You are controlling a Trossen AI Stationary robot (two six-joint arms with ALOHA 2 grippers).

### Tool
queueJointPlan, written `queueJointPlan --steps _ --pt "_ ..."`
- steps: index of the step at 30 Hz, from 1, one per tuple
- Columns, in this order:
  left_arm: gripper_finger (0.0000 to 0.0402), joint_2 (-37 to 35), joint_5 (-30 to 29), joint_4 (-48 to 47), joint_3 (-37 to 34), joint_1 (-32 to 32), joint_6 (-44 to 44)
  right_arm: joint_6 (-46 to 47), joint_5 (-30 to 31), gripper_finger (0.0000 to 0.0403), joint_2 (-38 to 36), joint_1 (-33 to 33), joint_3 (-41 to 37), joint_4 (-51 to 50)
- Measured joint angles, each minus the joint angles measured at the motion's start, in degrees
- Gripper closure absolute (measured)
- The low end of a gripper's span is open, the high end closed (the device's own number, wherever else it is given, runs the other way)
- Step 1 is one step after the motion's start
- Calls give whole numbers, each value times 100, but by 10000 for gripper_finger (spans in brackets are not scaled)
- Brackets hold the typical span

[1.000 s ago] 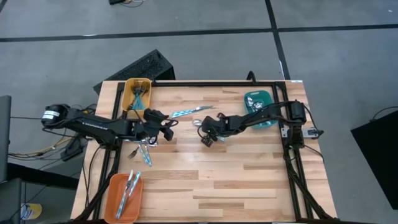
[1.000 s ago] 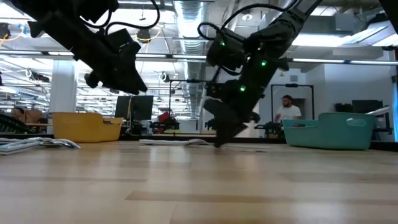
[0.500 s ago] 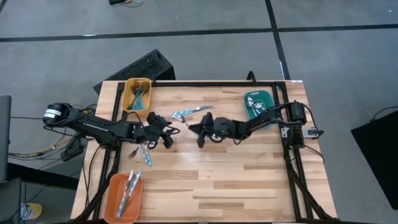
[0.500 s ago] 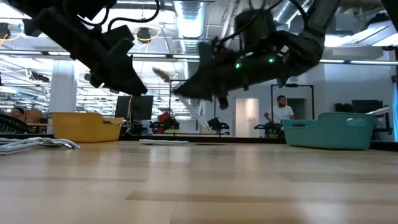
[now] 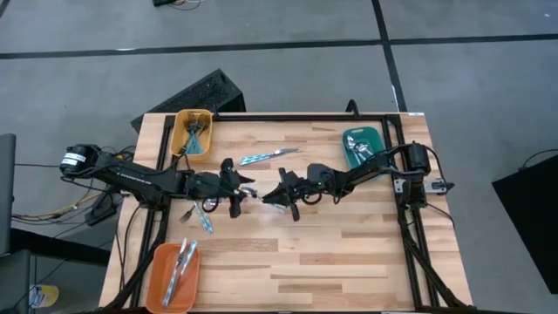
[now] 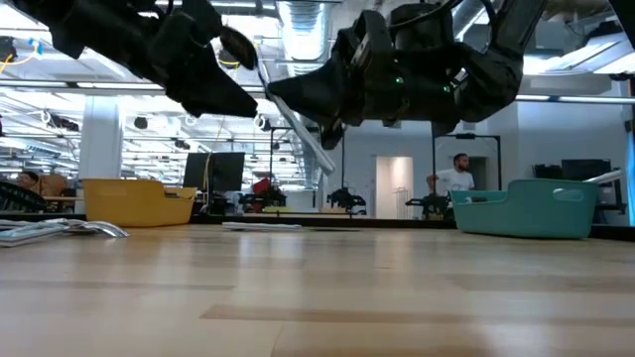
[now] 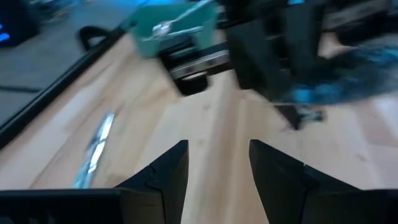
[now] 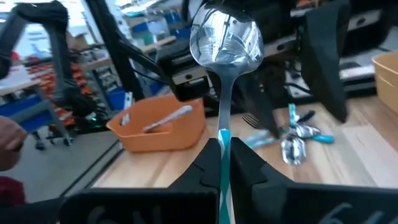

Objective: Sort silverware by color (type)
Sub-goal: Put the white-blue spoon into the blue bin

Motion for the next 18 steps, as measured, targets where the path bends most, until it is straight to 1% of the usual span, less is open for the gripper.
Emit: queueJointPlan --steps 4,7,11,15,18 --pt "244 0 686 275 0 0 272 44 -148 380 0 -7 1 159" --pt "244 0 1008 550 0 0 398 49 -149 380 0 -10 2 174" --pt "244 0 1145 872 0 0 581 60 -150 380 0 -9 2 171" --pt "246 0 1164 995 0 0 644 58 -150 380 0 -9 2 171" --pt "264 0 1167 986 0 0 663 19 -150 380 -1 -9 2 171"
